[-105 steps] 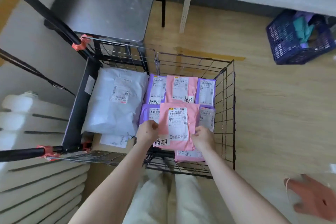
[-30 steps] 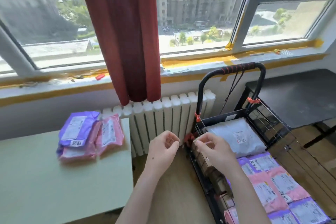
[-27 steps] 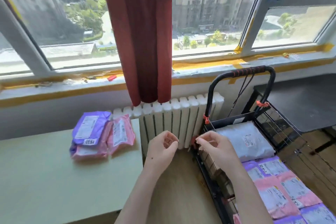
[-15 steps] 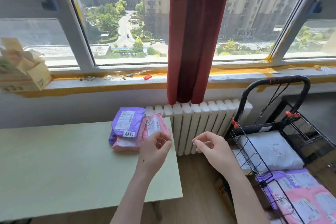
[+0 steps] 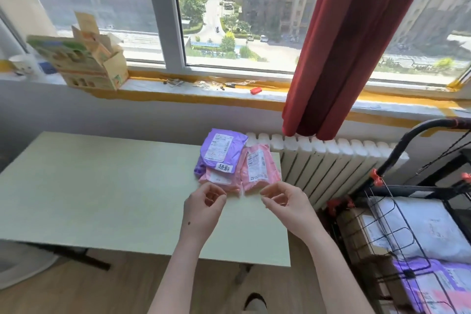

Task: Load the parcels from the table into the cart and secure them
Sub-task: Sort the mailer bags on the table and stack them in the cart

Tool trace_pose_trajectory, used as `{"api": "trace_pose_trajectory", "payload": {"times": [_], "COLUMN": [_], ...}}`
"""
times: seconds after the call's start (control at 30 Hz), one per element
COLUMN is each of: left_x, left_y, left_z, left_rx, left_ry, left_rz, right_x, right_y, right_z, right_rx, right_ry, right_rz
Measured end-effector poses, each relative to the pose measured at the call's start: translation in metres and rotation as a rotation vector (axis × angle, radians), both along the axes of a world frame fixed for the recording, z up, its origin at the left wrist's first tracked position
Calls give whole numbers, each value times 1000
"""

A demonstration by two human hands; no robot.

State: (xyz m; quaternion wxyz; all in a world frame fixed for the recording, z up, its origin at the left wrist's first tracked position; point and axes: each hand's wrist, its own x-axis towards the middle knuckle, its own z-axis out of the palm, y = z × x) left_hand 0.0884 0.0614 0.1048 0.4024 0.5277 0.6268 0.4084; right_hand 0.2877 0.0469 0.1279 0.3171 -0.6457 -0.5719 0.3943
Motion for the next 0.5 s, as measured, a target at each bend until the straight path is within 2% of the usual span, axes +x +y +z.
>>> {"api": "trace_pose_trajectory", "payload": {"times": [0.5], "left_x": [65], "left_y": [90], "left_z": [-60], "left_rx": [-162], "left_ry": [20], "left_rz": [14], "right_x": [59], "right_y": [95], "right_z": [-67], "right_rx": [-136], "right_ry": [-36], "right_rz": [4]}}
